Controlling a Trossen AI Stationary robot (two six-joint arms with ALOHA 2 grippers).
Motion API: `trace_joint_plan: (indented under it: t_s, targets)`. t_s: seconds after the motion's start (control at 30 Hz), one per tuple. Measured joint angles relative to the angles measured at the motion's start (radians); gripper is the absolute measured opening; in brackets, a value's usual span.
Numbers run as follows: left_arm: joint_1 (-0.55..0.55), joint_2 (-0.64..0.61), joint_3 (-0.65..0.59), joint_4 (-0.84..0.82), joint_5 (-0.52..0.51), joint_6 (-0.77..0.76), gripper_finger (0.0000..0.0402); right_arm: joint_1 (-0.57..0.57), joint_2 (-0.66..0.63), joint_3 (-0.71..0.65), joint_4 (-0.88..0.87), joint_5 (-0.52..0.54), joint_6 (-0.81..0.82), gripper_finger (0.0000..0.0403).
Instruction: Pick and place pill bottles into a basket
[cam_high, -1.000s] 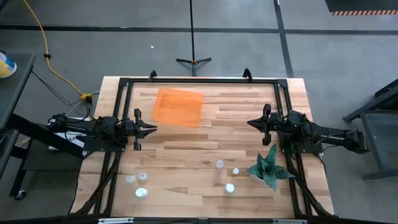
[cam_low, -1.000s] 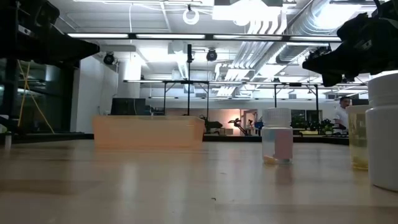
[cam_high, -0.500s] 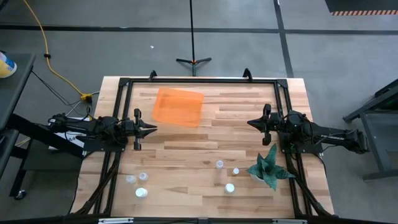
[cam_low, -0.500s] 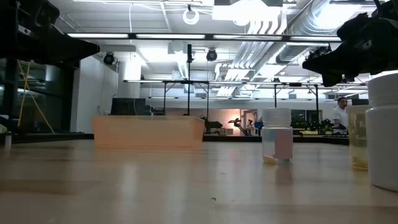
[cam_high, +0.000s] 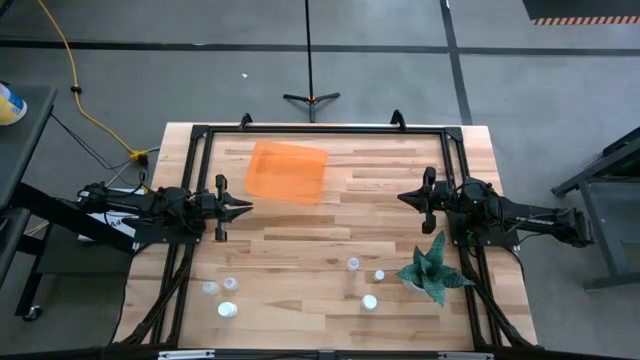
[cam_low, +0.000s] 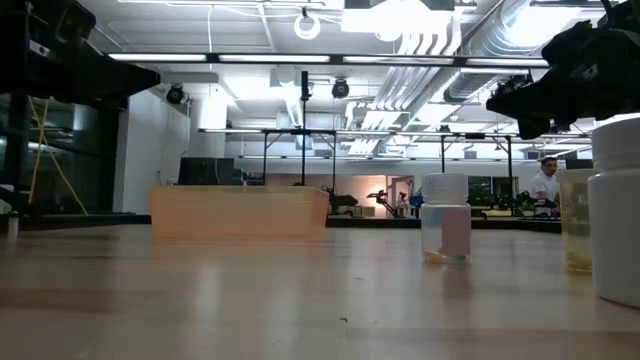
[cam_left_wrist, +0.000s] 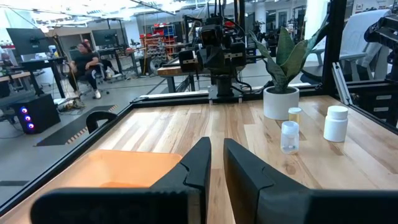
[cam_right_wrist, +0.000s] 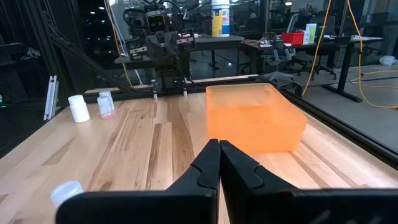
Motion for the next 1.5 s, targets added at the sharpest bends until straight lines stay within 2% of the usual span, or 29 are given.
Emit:
trace_joint_plan:
  t_s: [0.57,0.87,1.17,1.5]
  targets:
    - [0.0,0.0,0.0,0.0,0.0,0.0,0.0079,0.0,0.0,0.0,0.0,0.0,0.001,0.0]
    - [0.0,0.0,0.0,0.0,0.0,0.0,0.0079,0.0,0.0,0.0,-0.014,0.0,0.059,0.0]
    - [0.0,0.0,0.0,0.0,0.0,0.0,0.0079,0.0,0.0,0.0,0.012,0.161,-0.093,0.0]
    - [0.0,0.0,0.0,0.0,0.0,0.0,0.0079,0.0,0.0,0.0,0.105,0.157,-0.063,0.0001]
